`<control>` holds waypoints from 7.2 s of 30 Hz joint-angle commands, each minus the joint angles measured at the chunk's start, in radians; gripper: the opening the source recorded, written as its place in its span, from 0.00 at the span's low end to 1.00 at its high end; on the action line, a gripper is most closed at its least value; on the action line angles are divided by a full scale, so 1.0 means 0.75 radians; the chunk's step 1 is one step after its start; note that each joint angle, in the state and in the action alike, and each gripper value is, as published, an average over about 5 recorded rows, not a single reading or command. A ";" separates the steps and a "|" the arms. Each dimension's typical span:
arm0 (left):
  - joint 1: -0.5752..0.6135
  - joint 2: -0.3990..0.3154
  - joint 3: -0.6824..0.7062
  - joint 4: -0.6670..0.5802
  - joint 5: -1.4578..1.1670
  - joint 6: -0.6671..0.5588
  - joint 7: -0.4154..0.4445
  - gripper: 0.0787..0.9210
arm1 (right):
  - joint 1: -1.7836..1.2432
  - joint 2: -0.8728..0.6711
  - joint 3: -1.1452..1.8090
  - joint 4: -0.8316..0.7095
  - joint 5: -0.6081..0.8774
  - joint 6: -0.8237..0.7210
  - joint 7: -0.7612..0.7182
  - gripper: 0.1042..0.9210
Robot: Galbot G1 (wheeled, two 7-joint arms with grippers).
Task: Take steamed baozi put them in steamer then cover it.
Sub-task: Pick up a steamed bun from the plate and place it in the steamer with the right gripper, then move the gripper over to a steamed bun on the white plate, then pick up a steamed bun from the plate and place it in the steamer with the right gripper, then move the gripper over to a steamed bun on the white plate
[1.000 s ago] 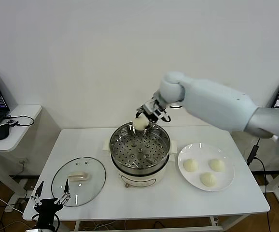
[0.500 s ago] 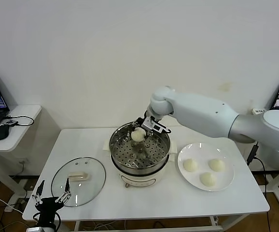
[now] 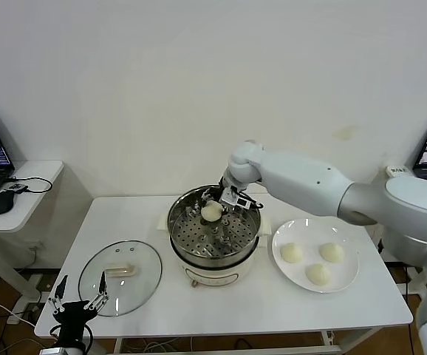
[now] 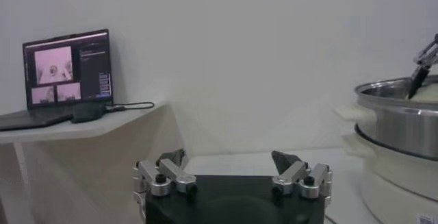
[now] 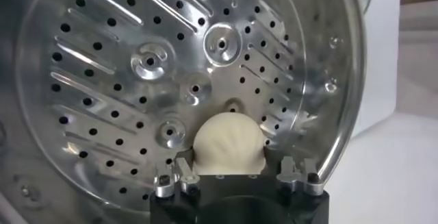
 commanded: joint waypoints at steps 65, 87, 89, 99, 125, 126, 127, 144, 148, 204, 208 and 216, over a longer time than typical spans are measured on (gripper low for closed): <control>0.065 0.014 -0.004 -0.057 0.063 0.064 0.010 0.88 | -0.625 -0.738 0.468 0.409 0.332 -0.973 -0.122 0.88; 0.021 0.020 -0.009 -0.005 0.051 0.063 0.009 0.88 | -0.613 -0.596 0.476 0.246 0.270 -0.981 -0.127 0.86; 0.020 0.020 -0.009 -0.002 0.050 0.063 0.009 0.88 | -0.611 -0.599 0.475 0.246 0.264 -0.984 -0.138 0.83; 0.019 0.018 -0.008 -0.001 0.048 0.062 0.009 0.88 | -0.598 -0.619 0.477 0.262 0.275 -0.993 -0.178 0.62; 0.000 0.028 0.019 -0.015 0.046 0.067 0.011 0.88 | 0.331 -0.758 0.090 0.683 0.895 -1.181 -0.184 0.60; -0.001 0.028 0.019 -0.012 0.045 0.067 0.011 0.88 | 0.348 -0.715 0.064 0.687 0.926 -1.202 -0.170 0.60; -0.002 0.029 0.018 -0.010 0.044 0.067 0.011 0.88 | 0.358 -0.668 0.041 0.688 0.958 -1.225 -0.152 0.60; -0.015 0.030 -0.019 -0.008 0.030 0.072 0.016 0.88 | 0.093 -0.041 0.022 0.436 1.219 -1.502 0.132 0.61; -0.015 0.024 -0.011 -0.004 0.031 0.070 0.017 0.88 | 0.046 0.037 0.027 0.353 1.214 -1.532 0.164 0.61; -0.015 0.035 0.042 -0.004 0.051 0.071 0.021 0.88 | 0.077 -1.195 0.039 0.859 0.469 -0.946 -0.477 0.88; -0.005 0.025 0.051 -0.004 0.059 0.069 0.020 0.88 | -0.054 -1.237 0.070 0.857 0.381 -0.921 -0.445 0.88; 0.001 0.016 0.058 0.004 0.073 0.070 0.018 0.88 | -0.255 -1.207 0.143 0.824 0.318 -0.924 -0.397 0.88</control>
